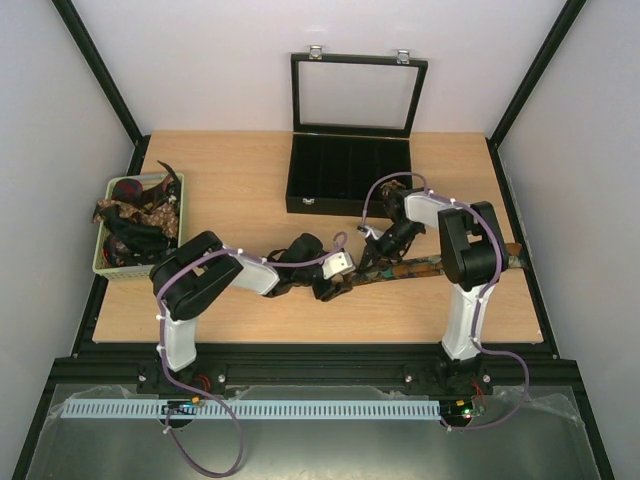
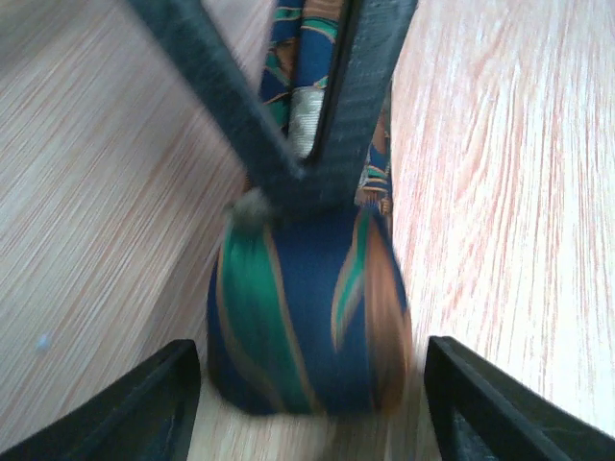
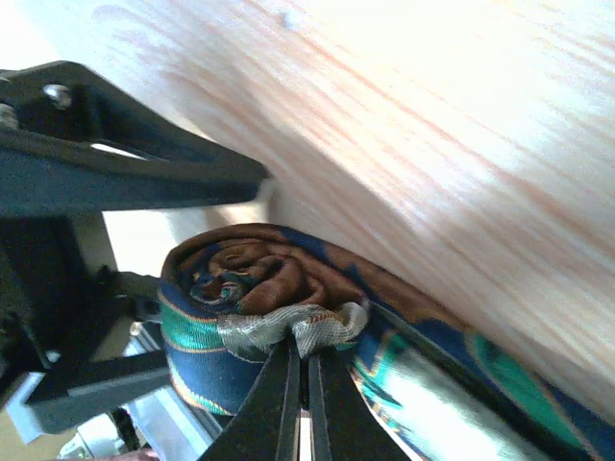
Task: Roll the ties
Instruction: Roll the tie at the center of the board.
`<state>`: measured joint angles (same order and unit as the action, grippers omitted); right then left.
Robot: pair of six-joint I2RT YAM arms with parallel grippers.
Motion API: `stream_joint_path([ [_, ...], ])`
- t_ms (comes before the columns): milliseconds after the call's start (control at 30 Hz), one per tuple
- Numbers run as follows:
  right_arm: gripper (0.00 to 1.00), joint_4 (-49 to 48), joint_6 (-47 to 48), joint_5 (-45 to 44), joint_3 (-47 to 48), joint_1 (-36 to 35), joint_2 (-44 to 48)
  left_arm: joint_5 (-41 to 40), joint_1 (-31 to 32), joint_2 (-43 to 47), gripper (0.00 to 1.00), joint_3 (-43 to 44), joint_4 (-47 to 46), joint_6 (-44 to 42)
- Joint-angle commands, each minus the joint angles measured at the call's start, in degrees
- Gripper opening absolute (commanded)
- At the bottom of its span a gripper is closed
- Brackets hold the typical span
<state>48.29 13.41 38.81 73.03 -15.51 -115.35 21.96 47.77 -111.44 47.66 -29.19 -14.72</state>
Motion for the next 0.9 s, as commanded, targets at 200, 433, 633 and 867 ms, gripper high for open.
stream_joint_path([
  [200,0.01,-4.69,2.04,-10.04,-5.01,3.31,-1.45,1.47,-0.13,0.35,0.79,-2.9,-6.05,5.26],
  [433,0.01,-6.81,1.11,-8.93,-7.49,3.38,-0.5,0.8,1.7,-6.14,0.78,3.67,-9.16,10.0],
  [633,0.01,-7.91,0.21,-7.07,-7.31,3.31,-0.98,-1.5,3.15,-8.5,0.54,6.26,-6.42,7.94],
  [867,0.17,-5.57,-1.27,0.76,-1.19,3.36,-1.48,-8.96,2.8,-3.27,0.33,-1.0,1.03,-1.13],
])
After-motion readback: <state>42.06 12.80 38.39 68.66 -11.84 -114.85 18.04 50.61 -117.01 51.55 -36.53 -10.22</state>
